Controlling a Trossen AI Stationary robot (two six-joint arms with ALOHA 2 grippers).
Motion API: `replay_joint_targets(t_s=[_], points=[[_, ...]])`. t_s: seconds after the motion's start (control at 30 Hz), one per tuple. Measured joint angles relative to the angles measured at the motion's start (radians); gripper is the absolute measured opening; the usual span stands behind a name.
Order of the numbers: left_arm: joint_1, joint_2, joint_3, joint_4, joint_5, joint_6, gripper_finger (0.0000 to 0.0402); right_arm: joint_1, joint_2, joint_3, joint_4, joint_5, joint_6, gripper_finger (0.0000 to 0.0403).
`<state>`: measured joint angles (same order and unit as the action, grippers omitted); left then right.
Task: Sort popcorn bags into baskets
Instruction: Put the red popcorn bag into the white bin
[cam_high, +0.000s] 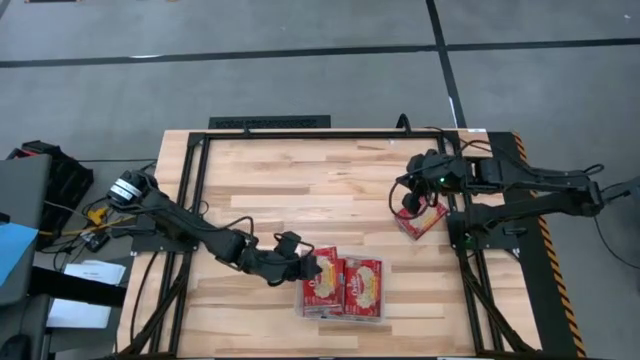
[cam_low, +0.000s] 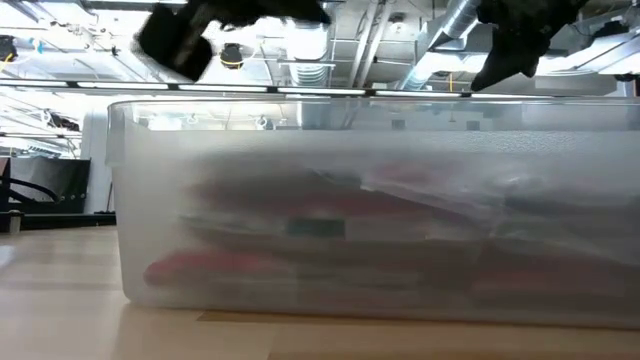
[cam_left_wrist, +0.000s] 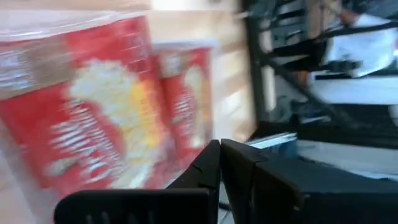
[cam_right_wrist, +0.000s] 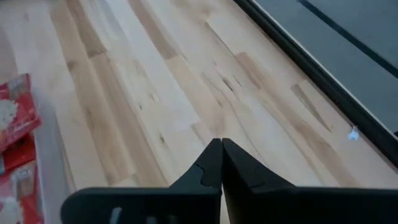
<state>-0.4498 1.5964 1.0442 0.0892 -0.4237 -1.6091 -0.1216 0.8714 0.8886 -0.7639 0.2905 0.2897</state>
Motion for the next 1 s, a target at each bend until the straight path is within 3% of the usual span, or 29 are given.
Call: replay_joint_targets(t_s=[0.13, 0.4, 0.53, 0.8, 1.0], points=[[0.001, -0.004, -0.001, -0.102, 0.0, -0.022, 0.0, 0.03, 0.045, 0.0, 0.032, -0.003, 0.005, 0.0019], [0.093, -0.041, -0.001, -0.305, -0.034, 0.106, 0.0, 0.08, 0.207, 0.0, 0.134, -0.025, 0.0, 0.0033], [0.127, -0.014, 0.001, -0.315, 0.057, 0.195, 0.0, 0.089, 0.259, 0.0, 0.124, -0.024, 0.0, 0.0028], [0.134, 0.059, -0.001, -0.316, 0.074, 0.225, 0.0, 0.088, 0.287, 0.0, 0.128, -0.023, -0.003, 0.0018], [0.139, 0.111, 0.0, -0.251, 0.165, 0.244, 0.0, 0.07, 0.287, 0.0, 0.131, -0.023, -0.003, 0.0035]])
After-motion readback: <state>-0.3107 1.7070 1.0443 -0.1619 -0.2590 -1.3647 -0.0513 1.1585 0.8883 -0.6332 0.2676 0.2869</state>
